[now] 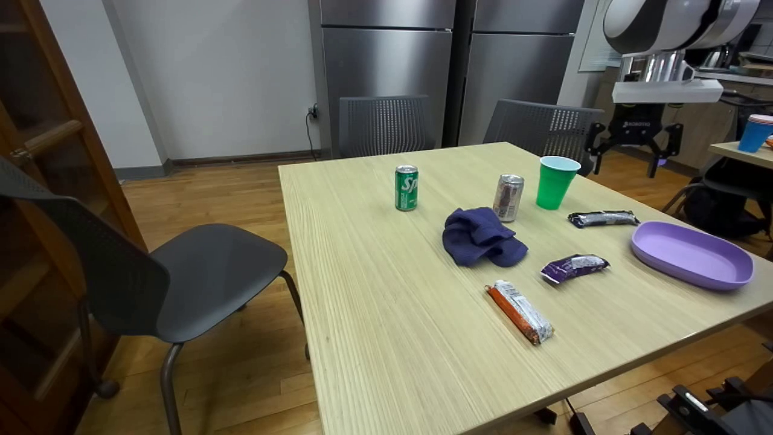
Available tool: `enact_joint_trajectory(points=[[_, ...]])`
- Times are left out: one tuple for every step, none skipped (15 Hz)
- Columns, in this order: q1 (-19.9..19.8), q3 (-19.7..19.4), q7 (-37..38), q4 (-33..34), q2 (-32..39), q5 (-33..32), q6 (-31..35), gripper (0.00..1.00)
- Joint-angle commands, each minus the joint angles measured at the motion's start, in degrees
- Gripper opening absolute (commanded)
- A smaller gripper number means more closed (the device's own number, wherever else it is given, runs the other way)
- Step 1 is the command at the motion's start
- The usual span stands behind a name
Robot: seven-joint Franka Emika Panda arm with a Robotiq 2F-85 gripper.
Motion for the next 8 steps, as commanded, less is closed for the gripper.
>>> enact_joint_trajectory(points=[[0.1, 0.0, 4.1, 1.7, 2.3, 1.9, 1.3, 1.0], [0.1, -0.2, 5.0, 1.9, 2.8, 2.0, 1.6, 1.0], [0.3, -0.3, 6.0, 2.0, 3.3, 2.0, 1.9, 1.0], [0.3, -0.4, 6.7, 2.3, 3.9, 1.9, 1.9, 1.0], [0.3, -0.5, 7.5, 2.6, 4.4, 1.9, 1.9, 1.0], [0.2, -0.6, 8.0, 3.0, 4.9, 2.1, 2.0, 1.0], [0.1, -0.6, 8.3, 3.3, 5.4, 2.1, 2.2, 1.0], [-0.1, -0.6, 8.4, 3.8, 6.1, 2.4, 2.3, 1.0]])
